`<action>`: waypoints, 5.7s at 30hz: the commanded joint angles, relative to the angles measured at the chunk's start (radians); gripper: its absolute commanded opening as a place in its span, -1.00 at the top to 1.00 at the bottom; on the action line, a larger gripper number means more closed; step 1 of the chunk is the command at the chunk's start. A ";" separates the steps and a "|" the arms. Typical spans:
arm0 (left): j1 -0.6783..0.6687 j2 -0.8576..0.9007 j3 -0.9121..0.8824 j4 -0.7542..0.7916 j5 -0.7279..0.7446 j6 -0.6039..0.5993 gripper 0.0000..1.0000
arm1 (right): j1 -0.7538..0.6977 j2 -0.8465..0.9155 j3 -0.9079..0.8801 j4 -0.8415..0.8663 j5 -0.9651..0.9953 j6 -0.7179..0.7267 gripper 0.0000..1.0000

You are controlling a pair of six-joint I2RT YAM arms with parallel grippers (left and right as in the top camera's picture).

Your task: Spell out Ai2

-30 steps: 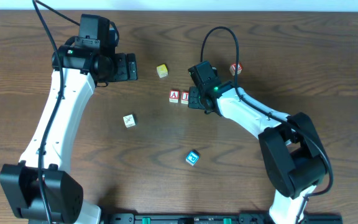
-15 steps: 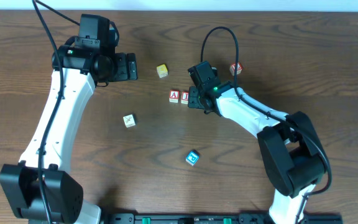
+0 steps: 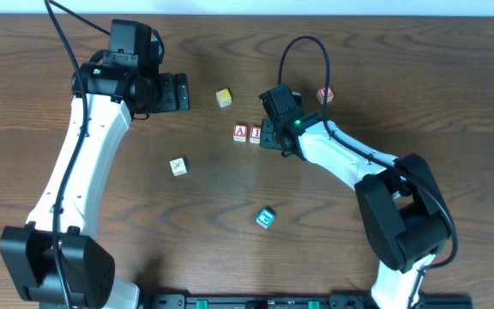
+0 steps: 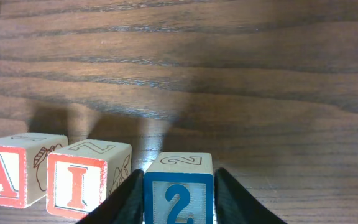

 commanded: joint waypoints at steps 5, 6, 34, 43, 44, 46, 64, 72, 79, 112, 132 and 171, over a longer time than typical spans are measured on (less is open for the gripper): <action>0.001 0.003 0.014 0.000 -0.001 0.011 -0.91 | 0.007 0.010 0.018 0.017 0.019 0.018 0.02; 0.001 0.003 0.014 0.000 -0.001 0.011 -0.91 | 0.006 0.010 0.024 0.017 0.020 0.018 0.00; -0.055 0.312 0.006 0.094 0.300 0.010 0.88 | -0.124 0.006 0.226 -0.415 -0.079 -0.136 0.97; -0.123 0.392 0.006 0.188 0.313 -0.032 0.88 | -0.137 0.007 0.152 -0.306 -0.140 -0.154 0.97; -0.132 0.402 0.006 0.196 0.311 -0.036 0.88 | -0.137 0.007 0.143 -0.299 -0.140 -0.154 0.97; -0.145 0.419 0.006 0.207 0.307 -0.049 0.88 | -0.137 0.007 0.131 -0.288 -0.140 -0.154 0.97; -0.195 0.459 0.006 0.229 0.212 -0.111 0.88 | -0.129 0.017 0.071 -0.168 -0.166 -0.154 0.97; -0.220 0.459 0.006 0.229 0.171 -0.114 0.88 | -0.111 0.044 0.071 -0.161 -0.185 -0.154 0.97; -0.220 0.459 0.006 0.224 0.156 -0.121 0.88 | -0.108 0.044 0.071 -0.158 -0.185 -0.154 0.98; -0.249 0.459 -0.014 0.211 0.131 -0.113 0.88 | -0.072 0.044 0.071 -0.114 -0.192 -0.130 0.97; -0.249 0.459 -0.014 0.209 0.138 -0.108 0.88 | -0.071 0.044 0.071 -0.086 -0.192 -0.101 0.97; -0.247 0.459 -0.014 0.202 0.150 -0.097 0.88 | -0.059 0.044 0.071 -0.076 -0.174 -0.086 0.97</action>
